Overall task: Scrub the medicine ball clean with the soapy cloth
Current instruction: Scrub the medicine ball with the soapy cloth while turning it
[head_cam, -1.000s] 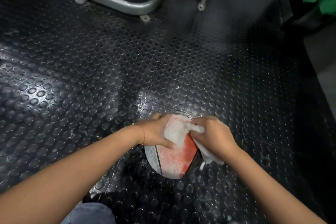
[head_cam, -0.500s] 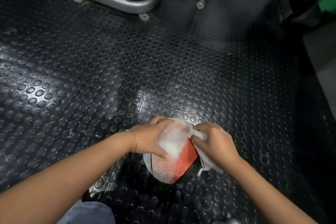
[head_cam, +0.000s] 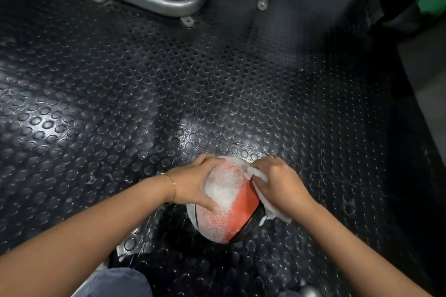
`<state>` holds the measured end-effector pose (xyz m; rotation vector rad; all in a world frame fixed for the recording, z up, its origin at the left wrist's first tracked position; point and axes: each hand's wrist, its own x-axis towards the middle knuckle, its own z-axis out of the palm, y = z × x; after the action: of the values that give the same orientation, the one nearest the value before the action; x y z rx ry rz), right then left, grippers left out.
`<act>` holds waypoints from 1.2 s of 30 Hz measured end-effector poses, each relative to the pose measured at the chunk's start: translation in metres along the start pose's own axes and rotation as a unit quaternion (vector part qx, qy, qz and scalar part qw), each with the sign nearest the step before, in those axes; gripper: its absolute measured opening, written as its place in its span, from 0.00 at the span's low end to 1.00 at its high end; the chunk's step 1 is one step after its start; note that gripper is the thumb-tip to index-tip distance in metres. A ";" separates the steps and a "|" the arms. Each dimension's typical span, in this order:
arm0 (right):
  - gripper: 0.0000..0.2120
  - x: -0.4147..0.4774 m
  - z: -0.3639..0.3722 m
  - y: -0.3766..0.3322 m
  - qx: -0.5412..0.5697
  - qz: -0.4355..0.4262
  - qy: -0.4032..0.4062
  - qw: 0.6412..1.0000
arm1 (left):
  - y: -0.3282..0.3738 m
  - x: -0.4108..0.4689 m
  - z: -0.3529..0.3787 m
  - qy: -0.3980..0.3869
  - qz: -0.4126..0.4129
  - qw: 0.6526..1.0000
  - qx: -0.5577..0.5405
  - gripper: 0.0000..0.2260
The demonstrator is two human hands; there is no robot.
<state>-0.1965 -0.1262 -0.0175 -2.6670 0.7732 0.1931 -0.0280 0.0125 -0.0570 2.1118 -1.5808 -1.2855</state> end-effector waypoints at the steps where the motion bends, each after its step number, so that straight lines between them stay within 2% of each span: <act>1: 0.06 -0.004 0.000 -0.004 0.000 -0.021 0.002 1.000 | -0.001 -0.001 0.000 -0.002 0.001 1.000 -0.002 0.51; 2: 0.05 -0.005 0.000 -0.005 0.005 -0.028 0.004 1.000 | -0.002 -0.001 0.000 -0.003 0.003 1.000 -0.006 0.51; 4: 0.04 0.003 -0.005 -0.003 0.025 0.010 -0.005 1.000 | -0.003 -0.003 0.001 -0.001 0.005 1.000 -0.017 0.51; 7: 0.12 0.018 -0.010 0.004 0.078 0.097 -0.017 0.992 | -0.001 -0.001 -0.001 0.000 -0.002 1.000 -0.023 0.51; 8: 0.13 0.019 -0.010 0.004 0.092 0.102 -0.014 0.990 | -0.002 -0.001 -0.002 -0.002 -0.004 1.000 -0.019 0.51; 12: 0.10 0.010 -0.006 -0.001 0.099 0.060 -0.020 0.993 | -0.007 -0.002 -0.001 -0.005 0.007 1.000 -0.016 0.51; 19: 0.11 0.019 -0.010 0.003 0.142 0.100 -0.003 0.985 | -0.001 -0.002 -0.003 -0.009 -0.001 1.000 -0.005 0.51; 23: 0.09 0.003 -0.013 -0.008 0.159 0.042 -0.029 0.986 | -0.005 -0.005 -0.004 -0.009 0.005 1.000 -0.005 0.51; 25: 0.12 0.001 -0.014 -0.004 0.144 0.030 -0.049 0.988 | -0.006 -0.006 -0.001 -0.005 0.007 1.000 -0.027 0.51; 27: 0.16 0.000 -0.010 0.002 0.116 0.054 -0.072 0.989 | -0.005 -0.006 0.001 -0.002 0.009 0.999 -0.039 0.50; 29: 0.17 -0.003 -0.002 0.002 0.101 0.067 -0.050 0.991 | -0.002 -0.005 0.001 -0.004 0.010 0.999 -0.032 0.50; 32: 0.12 -0.002 0.006 0.003 0.093 0.049 0.016 0.994 | 0.000 -0.004 0.000 -0.010 0.013 1.000 -0.017 0.50; 34: 0.08 0.009 0.003 0.006 0.086 0.065 0.011 0.994 | 0.002 -0.002 0.000 -0.008 0.014 1.000 -0.008 0.50; 36: 0.08 0.017 -0.002 0.008 0.075 0.076 -0.015 0.994 | 0.004 -0.001 -0.001 -0.007 0.012 1.000 0.001 0.49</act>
<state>-0.1862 -0.1422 -0.0219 -2.4610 0.9442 0.2054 -0.0299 0.0112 -0.0536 2.0825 -1.6078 -1.2939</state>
